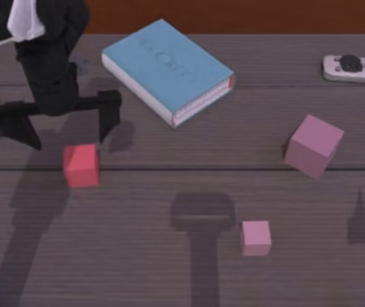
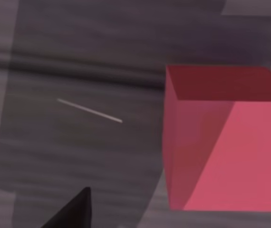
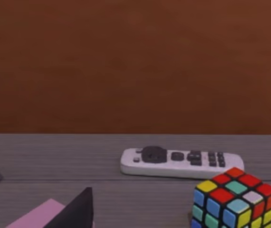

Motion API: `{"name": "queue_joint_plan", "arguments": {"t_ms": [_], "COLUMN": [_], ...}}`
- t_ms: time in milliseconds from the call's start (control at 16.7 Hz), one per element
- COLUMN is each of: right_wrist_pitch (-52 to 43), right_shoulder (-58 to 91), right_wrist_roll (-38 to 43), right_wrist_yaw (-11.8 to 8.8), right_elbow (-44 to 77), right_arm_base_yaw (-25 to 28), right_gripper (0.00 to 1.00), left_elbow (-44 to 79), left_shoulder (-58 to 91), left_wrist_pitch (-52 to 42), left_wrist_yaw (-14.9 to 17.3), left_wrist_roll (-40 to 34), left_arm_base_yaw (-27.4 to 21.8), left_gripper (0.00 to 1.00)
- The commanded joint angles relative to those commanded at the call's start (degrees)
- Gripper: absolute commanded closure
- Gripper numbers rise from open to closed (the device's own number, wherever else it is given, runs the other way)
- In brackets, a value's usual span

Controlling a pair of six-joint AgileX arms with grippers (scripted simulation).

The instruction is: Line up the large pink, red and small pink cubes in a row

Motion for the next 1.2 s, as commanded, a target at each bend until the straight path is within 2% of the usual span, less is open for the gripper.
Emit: {"name": "queue_joint_plan", "arguments": {"t_ms": [540,840,1200], "right_wrist_pitch": [0.0,0.0,0.0], "right_shoulder": [0.0,0.0,0.0], "right_wrist_roll": [0.0,0.0,0.0], "right_wrist_yaw": [0.0,0.0,0.0], "right_elbow": [0.0,0.0,0.0], "right_arm_base_yaw": [0.0,0.0,0.0], "right_gripper": [0.0,0.0,0.0], "left_elbow": [-8.64,-9.55,-9.55], "left_shoulder": [6.44,7.14,7.14], "left_wrist_pitch": [15.35,16.92,16.92], "left_wrist_yaw": [0.15,0.16,0.16], "left_wrist_roll": [0.22,0.24,0.24], "left_arm_base_yaw": [0.22,0.24,0.24], "left_gripper": [0.0,0.0,0.45]}}
